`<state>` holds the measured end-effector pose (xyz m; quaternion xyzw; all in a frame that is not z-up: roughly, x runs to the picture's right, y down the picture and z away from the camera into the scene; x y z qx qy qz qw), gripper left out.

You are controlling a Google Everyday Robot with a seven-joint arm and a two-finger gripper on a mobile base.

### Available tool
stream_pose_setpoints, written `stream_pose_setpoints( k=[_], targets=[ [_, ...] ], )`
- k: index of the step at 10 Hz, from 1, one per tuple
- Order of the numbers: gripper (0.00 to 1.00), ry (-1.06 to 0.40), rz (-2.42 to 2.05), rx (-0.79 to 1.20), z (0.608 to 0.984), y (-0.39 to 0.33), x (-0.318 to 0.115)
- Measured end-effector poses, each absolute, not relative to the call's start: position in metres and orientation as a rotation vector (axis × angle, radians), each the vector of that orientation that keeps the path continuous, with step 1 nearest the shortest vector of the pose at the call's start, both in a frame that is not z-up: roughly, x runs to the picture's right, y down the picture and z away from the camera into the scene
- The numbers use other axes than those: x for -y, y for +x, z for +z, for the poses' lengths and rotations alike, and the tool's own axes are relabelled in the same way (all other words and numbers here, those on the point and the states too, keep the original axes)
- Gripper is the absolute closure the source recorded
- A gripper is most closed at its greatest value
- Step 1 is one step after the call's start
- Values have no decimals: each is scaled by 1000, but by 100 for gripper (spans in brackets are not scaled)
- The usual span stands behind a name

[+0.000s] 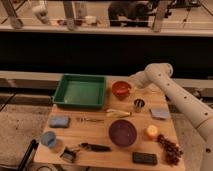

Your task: Place pepper in red bowl

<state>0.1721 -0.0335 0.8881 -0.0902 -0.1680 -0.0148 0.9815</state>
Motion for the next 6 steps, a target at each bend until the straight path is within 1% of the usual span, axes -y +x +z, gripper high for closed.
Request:
stream_pose_setpoints(
  k=[3,4,6],
  targets=[
    [20,-169,-26,339,894,167,34],
    [20,-157,-24,344,889,167,37],
    [20,-113,-31,367,865,165,52]
  ],
)
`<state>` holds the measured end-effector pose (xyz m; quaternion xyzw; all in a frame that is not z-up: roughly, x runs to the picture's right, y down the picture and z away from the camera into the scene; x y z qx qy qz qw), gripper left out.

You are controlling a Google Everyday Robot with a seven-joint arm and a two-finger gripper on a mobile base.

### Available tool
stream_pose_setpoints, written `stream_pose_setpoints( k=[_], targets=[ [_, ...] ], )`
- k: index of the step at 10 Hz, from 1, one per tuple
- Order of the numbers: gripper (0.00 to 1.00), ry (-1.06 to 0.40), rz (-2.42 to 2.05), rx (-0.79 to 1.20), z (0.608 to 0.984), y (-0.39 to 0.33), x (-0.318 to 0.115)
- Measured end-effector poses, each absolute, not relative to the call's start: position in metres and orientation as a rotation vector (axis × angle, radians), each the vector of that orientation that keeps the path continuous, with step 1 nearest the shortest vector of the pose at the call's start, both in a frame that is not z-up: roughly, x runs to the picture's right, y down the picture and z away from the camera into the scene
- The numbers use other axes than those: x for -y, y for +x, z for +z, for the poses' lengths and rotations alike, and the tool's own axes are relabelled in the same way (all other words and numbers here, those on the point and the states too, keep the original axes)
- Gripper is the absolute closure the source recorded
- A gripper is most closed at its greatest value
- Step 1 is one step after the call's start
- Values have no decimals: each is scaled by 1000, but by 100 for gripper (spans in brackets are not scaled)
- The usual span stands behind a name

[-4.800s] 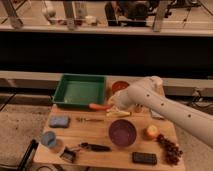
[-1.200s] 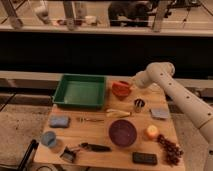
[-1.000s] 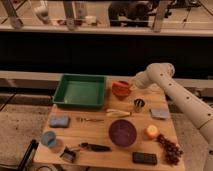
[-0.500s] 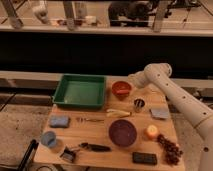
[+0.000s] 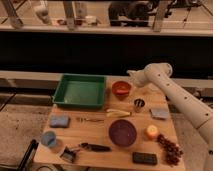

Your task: Place pepper in red bowl

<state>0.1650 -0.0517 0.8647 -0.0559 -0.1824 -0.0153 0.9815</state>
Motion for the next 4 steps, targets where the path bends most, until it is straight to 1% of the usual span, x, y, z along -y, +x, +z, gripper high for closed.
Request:
stream_pose_setpoints(
  k=[2,4],
  targets=[
    [20,-73,-31,398,845,165,62],
    [20,-49,-27,429,833,170,66]
  ],
)
